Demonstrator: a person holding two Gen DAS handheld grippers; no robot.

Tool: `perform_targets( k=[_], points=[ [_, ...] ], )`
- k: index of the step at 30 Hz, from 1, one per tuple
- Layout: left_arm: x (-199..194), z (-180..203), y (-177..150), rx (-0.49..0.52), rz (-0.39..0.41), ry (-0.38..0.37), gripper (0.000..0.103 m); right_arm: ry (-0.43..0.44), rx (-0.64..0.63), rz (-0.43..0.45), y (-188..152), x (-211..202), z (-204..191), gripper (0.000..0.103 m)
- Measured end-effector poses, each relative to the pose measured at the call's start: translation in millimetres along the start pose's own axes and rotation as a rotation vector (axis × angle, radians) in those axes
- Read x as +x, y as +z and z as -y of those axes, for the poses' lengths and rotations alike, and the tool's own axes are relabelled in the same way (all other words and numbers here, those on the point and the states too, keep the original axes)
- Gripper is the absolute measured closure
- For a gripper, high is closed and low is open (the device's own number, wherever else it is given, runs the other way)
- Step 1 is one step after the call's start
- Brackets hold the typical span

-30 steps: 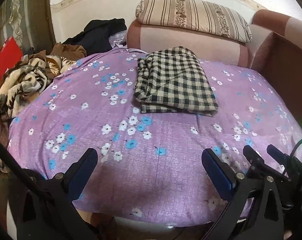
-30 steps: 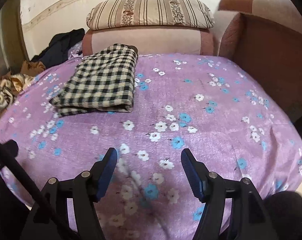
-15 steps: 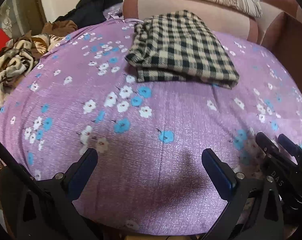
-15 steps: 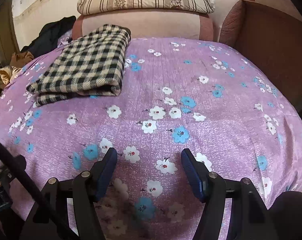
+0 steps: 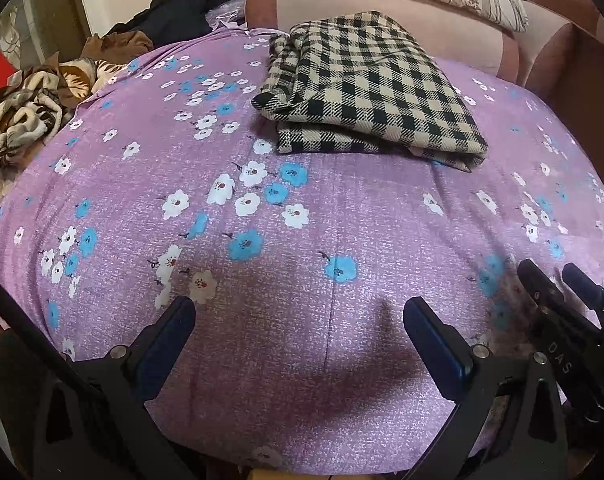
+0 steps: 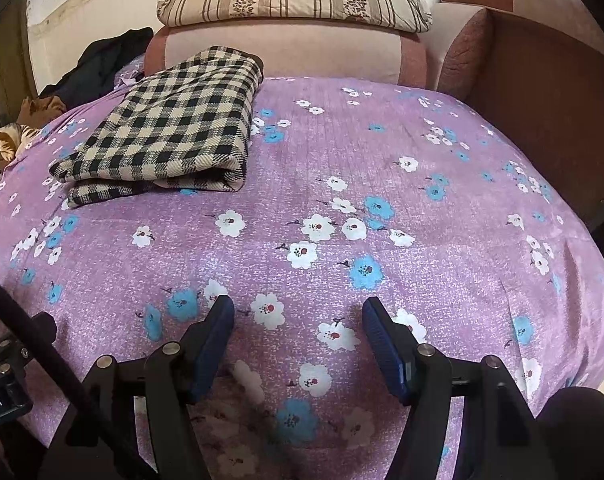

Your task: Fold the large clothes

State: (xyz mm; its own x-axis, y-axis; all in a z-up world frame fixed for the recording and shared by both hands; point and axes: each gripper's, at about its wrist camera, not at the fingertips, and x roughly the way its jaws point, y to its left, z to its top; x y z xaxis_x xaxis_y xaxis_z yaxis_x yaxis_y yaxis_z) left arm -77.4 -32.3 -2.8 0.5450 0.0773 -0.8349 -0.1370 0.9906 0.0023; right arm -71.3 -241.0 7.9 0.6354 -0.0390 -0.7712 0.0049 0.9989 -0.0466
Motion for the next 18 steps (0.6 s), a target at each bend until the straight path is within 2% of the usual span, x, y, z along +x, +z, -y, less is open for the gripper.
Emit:
perform_targets(
  k=[18],
  points=[
    [-0.5, 4.0, -1.6, 0.006, -0.015, -0.046, 0.0, -0.007, -0.007, 0.0, 0.9, 0.6, 0.7, 0.032]
  ],
)
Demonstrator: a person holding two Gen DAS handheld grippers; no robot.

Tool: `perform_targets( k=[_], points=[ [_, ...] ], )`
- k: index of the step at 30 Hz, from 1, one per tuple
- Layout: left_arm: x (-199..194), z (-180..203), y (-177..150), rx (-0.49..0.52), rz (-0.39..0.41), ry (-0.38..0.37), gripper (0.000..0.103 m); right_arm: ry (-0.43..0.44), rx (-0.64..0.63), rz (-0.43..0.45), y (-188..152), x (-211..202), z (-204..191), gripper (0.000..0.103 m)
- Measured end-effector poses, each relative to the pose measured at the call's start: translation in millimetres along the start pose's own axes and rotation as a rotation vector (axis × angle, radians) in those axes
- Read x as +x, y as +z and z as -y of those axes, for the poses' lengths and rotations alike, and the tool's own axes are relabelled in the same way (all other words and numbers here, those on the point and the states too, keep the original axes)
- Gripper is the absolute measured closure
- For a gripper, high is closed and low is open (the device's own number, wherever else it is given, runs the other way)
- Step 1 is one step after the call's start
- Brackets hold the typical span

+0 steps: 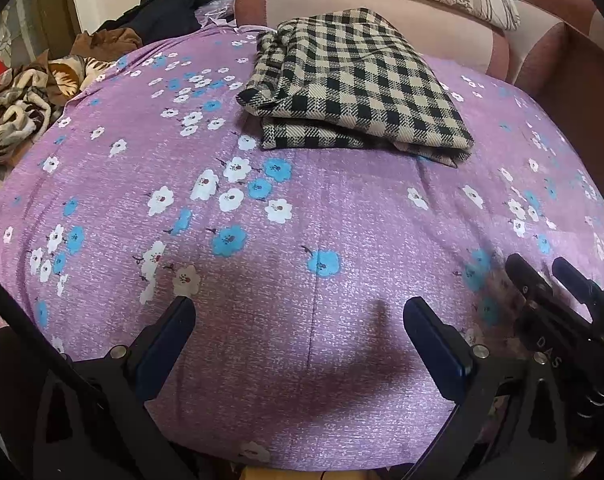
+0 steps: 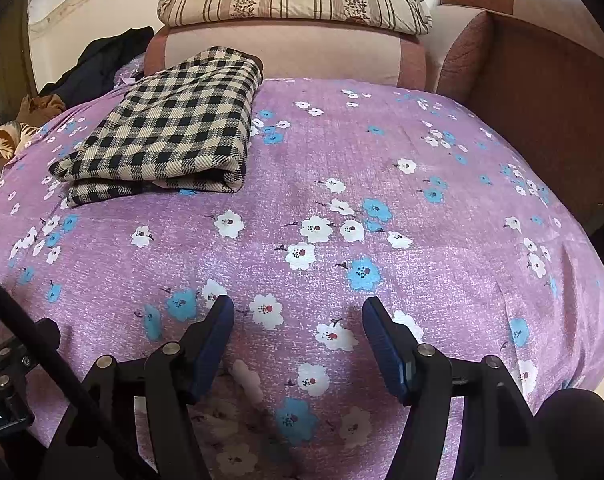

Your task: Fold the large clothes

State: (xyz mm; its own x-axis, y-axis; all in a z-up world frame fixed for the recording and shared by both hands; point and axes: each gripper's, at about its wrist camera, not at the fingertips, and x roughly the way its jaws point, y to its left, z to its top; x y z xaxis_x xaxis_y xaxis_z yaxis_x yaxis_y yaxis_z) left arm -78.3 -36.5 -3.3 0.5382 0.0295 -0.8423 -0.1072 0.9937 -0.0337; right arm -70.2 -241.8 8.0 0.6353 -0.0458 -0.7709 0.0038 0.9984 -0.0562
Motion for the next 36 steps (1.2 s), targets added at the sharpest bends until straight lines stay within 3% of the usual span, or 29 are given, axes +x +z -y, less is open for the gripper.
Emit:
perform_targets(
  k=[16, 23, 28, 30, 36],
  points=[
    [4.9, -3.0, 4.8, -0.004, -0.011, -0.04, 0.0, -0.027, -0.019, -0.018, 5.0, -2.7, 0.4, 0.032],
    [14.1, -14.3, 24.5, 0.003, 0.037, -0.035, 0.0, -0.08, -0.052, -0.136, 45.8, 11.4, 7.0, 0.032],
    [26.5, -20.8, 19.1, 0.041, 0.029, -0.025, 0.0, -0.018, -0.032, -0.212, 60.5, 11.3, -8.2, 0.031],
    [24.1, -22.1, 18.7, 0.043, 0.032, -0.037, 0.0, -0.034, -0.051, -0.25, 70.4, 14.2, -16.4, 0.032],
    [13.5, -30.7, 16.0, 0.012, 0.045, -0.081, 0.0, -0.07, 0.022, -0.226, 54.5, -5.4, -10.2, 0.029]
  ],
)
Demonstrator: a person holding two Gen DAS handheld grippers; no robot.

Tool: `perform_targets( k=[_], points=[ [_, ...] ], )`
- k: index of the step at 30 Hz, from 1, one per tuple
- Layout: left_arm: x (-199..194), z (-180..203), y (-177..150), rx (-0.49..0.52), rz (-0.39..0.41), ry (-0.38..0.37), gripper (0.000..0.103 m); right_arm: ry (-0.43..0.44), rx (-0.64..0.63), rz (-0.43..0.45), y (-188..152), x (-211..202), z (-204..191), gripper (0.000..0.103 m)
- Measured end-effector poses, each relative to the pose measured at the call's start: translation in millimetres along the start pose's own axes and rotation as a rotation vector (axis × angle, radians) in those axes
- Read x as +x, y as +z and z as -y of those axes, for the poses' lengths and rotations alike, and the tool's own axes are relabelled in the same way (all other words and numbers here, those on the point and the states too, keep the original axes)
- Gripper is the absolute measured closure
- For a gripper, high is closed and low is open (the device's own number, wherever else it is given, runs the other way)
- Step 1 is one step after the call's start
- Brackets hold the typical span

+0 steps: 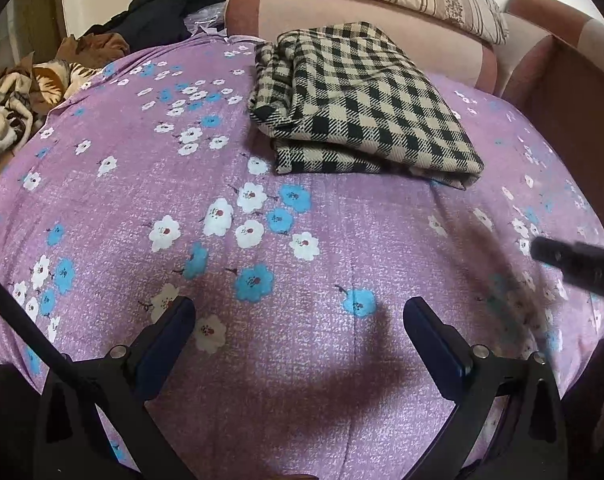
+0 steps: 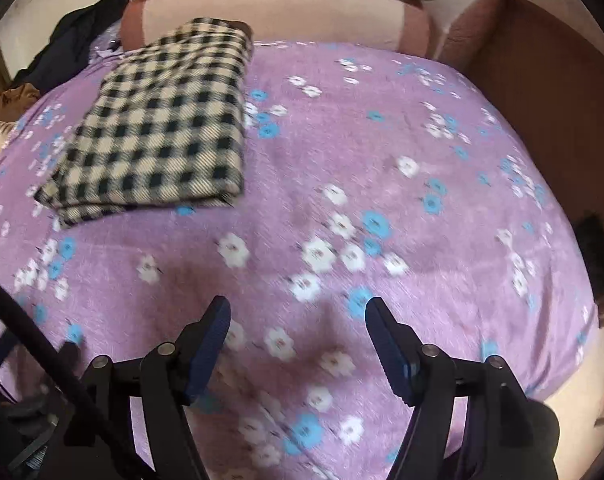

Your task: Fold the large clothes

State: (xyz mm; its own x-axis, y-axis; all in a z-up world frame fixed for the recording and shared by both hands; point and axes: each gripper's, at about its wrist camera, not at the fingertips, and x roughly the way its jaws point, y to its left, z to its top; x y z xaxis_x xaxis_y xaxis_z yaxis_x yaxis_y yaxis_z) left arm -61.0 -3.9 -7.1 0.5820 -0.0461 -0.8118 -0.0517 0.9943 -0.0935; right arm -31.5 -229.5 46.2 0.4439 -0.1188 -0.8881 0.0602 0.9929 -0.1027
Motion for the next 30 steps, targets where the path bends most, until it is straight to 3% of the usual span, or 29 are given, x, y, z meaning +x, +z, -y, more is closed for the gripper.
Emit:
perform_targets(
  k=[11, 16, 30],
  points=[
    [-4.5, 5.8, -5.8, 0.002, 0.016, 0.004, 0.0, -0.012, -0.017, 0.106, -42.9, -19.6, 1.5, 0.029],
    [-3.7, 8.0, -8.2, -0.008, 0.007, -0.045, 0.0, -0.006, -0.058, 0.127, -44.0, -23.3, -11.9, 0.029],
    [-4.3, 2.8, -9.2, -0.019, 0.027, -0.008, 0.0, -0.042, -0.042, 0.125, -38.5, -11.6, -9.7, 0.029]
  ],
)
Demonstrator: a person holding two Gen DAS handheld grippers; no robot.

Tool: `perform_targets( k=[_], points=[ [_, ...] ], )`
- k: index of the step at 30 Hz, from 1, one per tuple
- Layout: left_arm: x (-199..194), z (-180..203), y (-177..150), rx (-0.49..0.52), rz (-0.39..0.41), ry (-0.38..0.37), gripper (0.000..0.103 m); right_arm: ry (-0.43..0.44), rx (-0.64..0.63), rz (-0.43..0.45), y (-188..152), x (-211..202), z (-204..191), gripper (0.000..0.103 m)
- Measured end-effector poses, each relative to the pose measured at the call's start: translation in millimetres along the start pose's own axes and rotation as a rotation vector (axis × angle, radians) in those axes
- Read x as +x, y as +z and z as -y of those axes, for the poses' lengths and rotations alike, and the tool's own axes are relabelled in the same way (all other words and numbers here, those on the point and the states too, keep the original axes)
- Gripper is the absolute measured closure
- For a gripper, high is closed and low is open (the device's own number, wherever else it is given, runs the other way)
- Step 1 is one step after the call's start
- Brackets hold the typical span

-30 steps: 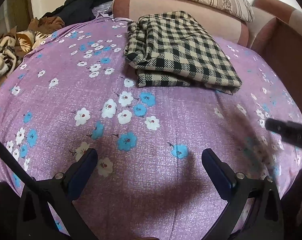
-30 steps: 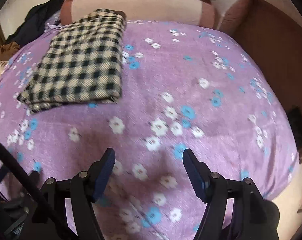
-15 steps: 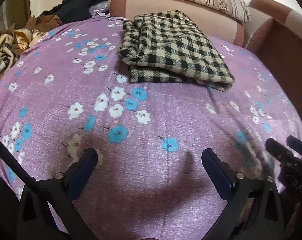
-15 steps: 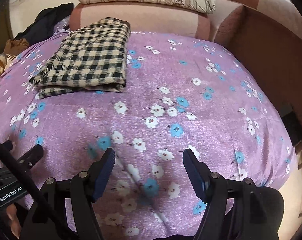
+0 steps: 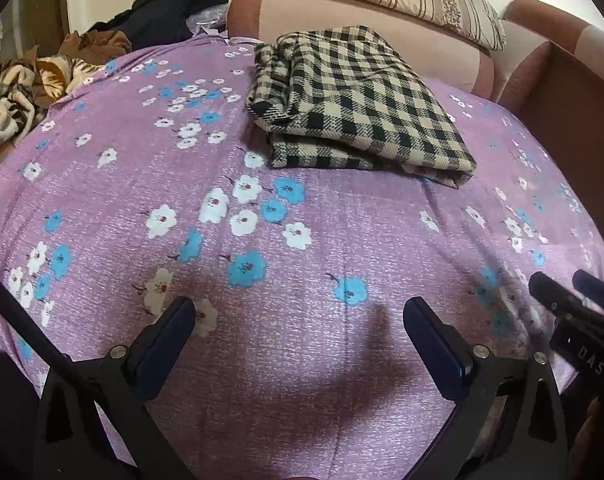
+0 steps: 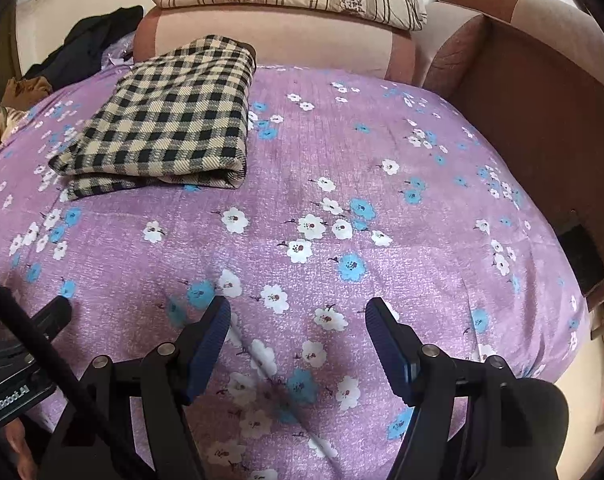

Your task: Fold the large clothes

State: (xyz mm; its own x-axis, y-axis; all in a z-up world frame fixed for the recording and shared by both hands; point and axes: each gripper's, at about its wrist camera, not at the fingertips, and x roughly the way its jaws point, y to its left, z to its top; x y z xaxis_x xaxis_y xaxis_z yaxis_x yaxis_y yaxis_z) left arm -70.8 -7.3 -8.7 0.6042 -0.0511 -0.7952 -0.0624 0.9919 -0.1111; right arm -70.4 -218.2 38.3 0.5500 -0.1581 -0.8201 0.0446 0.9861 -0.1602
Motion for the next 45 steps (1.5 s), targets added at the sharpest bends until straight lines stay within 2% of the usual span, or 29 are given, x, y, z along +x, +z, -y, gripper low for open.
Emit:
perform_targets(
  k=[3, 5, 7, 14, 27, 30, 45],
  points=[
    [3.2, -3.0, 0.6, -0.017, -0.009, -0.007, 0.0, -0.022, -0.027, -0.068, 11.9, 18.7, 1.9, 0.028],
    [5.6, -0.3, 1.1, -0.007, -0.007, 0.012, 0.0, -0.024, -0.002, -0.131, 19.0, 35.3, 9.8, 0.028],
    [6.9, 2.6, 0.5, 0.013, -0.005, 0.026, 0.0, -0.007, 0.032, -0.151, 20.6, 40.3, 16.7, 0.028],
    [7.3, 3.3, -0.7, 0.019, -0.001, 0.034, 0.0, -0.02, 0.002, -0.099, 12.7, 33.1, 13.5, 0.028],
    [9.6, 2.0, -0.3, 0.013, 0.016, 0.048, 0.0, -0.116, -0.143, 0.032, 12.9, 6.9, -25.8, 0.028],
    [10.3, 0.9, -0.1, 0.009, 0.023, 0.061, 0.0, -0.136, -0.158, 0.04, 13.5, 7.9, -28.5, 0.028],
    [12.4, 2.2, -0.2, 0.016, 0.031, 0.083, 0.0, -0.116, -0.132, 0.017, 12.7, 19.9, -17.1, 0.028]
  ],
)
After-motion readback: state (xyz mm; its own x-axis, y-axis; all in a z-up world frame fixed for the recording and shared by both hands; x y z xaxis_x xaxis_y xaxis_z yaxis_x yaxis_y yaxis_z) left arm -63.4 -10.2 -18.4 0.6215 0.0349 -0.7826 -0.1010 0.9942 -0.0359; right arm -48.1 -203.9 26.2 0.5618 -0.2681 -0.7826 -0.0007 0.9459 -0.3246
